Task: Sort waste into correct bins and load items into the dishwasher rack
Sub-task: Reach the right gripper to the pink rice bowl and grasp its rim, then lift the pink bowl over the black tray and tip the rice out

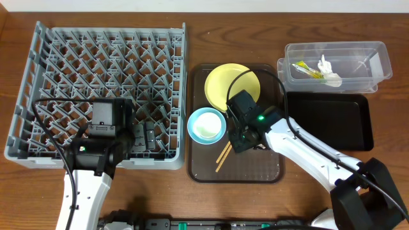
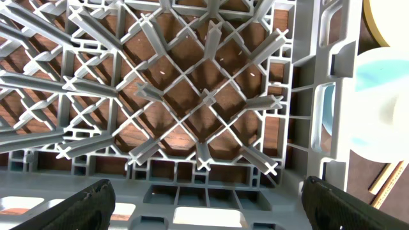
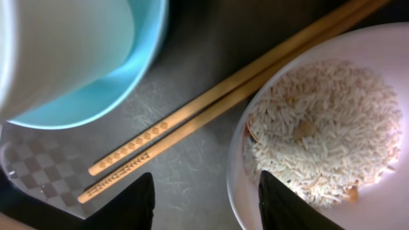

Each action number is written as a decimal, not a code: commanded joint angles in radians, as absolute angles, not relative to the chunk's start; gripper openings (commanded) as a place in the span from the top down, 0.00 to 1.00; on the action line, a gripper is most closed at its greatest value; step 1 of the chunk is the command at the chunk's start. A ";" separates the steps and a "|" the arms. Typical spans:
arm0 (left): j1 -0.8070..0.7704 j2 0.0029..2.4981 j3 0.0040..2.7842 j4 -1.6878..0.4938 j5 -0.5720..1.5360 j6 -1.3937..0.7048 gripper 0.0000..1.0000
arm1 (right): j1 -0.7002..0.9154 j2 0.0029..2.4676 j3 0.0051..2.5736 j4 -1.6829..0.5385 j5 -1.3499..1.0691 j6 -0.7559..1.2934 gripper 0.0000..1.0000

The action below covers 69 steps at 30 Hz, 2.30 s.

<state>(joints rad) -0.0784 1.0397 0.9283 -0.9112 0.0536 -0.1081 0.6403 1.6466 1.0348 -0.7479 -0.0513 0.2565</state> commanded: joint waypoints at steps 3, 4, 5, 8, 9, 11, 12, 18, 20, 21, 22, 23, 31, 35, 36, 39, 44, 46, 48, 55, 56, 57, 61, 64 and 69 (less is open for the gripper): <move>-0.073 1.038 0.950 -0.912 0.064 -0.121 0.05 | 0.653 1.650 1.005 -0.733 -0.033 0.308 0.59; -0.073 1.038 0.950 -0.912 0.063 -0.121 0.05 | 0.653 1.650 1.000 -0.728 -0.033 0.311 0.60; -0.073 1.038 0.950 -0.912 0.064 -0.121 0.05 | 0.653 1.650 0.997 -0.725 -0.033 0.312 0.60; -0.073 1.038 0.950 -0.912 0.064 -0.121 0.05 | 0.653 1.650 0.981 -0.712 -0.033 0.318 0.60; -0.073 1.038 0.950 -0.912 0.064 -0.121 0.05 | 0.653 1.650 0.974 -0.705 -0.033 0.318 0.60; -0.073 1.038 0.950 -0.912 0.064 -0.121 0.05 | 0.653 1.650 0.962 -0.691 -0.030 0.318 0.61; -0.073 1.038 0.950 -0.912 0.064 -0.121 0.05 | 0.653 1.650 0.955 -0.684 -0.030 0.318 0.64; -0.073 1.038 0.950 -0.912 0.064 -0.121 0.05 | 0.652 1.652 0.947 -0.665 -0.014 0.318 0.72; -0.073 1.038 0.950 -0.912 0.064 -0.121 0.05 | 0.652 1.652 0.947 -0.660 -0.003 0.320 0.76; -0.073 1.038 0.950 -0.912 0.064 -0.121 0.05 | 0.652 1.652 0.947 -0.657 0.001 0.321 0.79; -0.073 1.038 0.950 -0.912 0.063 -0.121 0.05 | 0.652 1.652 0.947 -0.656 0.004 0.321 0.83; -0.073 1.038 0.950 -0.912 0.064 -0.121 0.05 | 0.652 1.652 0.947 -0.654 0.008 0.322 0.85; -0.073 1.038 0.950 -0.912 0.064 -0.121 0.05 | 0.652 1.650 0.948 -0.647 0.022 0.338 0.99; -0.073 1.038 0.950 -0.912 0.064 -0.121 0.05 | 0.648 1.628 0.953 -0.648 0.020 0.348 0.99; -0.073 1.038 0.950 -0.912 0.064 -0.121 0.05 | 0.645 1.617 0.958 -0.649 0.015 0.348 0.99; -0.073 1.038 0.950 -0.912 0.063 -0.121 0.05 | 0.627 1.574 0.979 -0.658 -0.037 0.341 0.99; -0.073 1.038 0.950 -0.912 0.064 -0.121 0.05 | 0.551 1.478 1.018 -0.670 -0.178 0.297 0.99; -0.073 1.038 0.950 -0.912 0.064 -0.121 0.05 | 0.500 1.437 1.025 -0.670 -0.227 0.295 0.99; -0.073 1.038 0.950 -0.912 0.063 -0.121 0.05 | 0.436 1.400 1.025 -0.673 -0.286 0.290 0.99; -0.073 1.038 0.950 -0.912 0.064 -0.121 0.05 | 0.177 1.354 1.025 -0.668 -0.586 0.256 0.99; -0.073 1.038 0.950 -0.912 0.063 -0.121 0.05 | 0.142 1.354 1.025 -0.665 -0.626 0.256 0.99; -0.073 1.038 0.950 -0.912 0.063 -0.121 0.05 | 0.108 1.354 1.025 -0.665 -0.659 0.252 0.99; -0.073 1.038 0.950 -0.912 0.063 -0.121 0.05 | -0.023 1.356 1.025 -0.666 -0.738 0.230 0.99; -0.073 1.038 0.950 -0.912 0.064 -0.121 0.05 | -0.113 1.373 1.024 -0.678 -0.785 0.209 0.99; -0.073 1.038 0.950 -0.912 0.063 -0.121 0.05 | -0.219 1.429 1.024 -0.704 -0.921 0.156 0.99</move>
<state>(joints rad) -0.0784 1.0397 0.9283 -0.9112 0.0540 -0.1081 -0.1768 1.3964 1.0054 -0.6983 -0.7723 0.2142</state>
